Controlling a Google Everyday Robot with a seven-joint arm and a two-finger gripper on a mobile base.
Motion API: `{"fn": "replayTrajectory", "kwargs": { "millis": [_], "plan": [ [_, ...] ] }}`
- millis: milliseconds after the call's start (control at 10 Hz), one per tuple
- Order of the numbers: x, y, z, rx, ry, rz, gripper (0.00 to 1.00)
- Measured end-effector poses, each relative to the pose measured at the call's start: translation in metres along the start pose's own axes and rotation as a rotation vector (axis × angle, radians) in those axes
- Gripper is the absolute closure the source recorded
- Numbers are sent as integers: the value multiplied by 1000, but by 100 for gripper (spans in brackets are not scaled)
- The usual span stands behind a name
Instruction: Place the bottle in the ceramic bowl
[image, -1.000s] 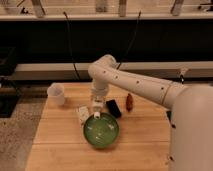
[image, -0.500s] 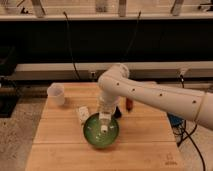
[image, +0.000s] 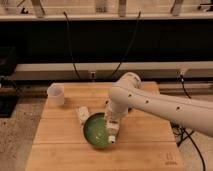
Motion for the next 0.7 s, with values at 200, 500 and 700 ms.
{"fn": "replayTrajectory", "kwargs": {
  "millis": [200, 500, 700],
  "plan": [
    [-5, -1, 8, -6, 14, -5, 98],
    [-8, -11, 21, -12, 15, -24, 98],
    [-10, -15, 33, -21, 6, -38, 98]
  ]
}}
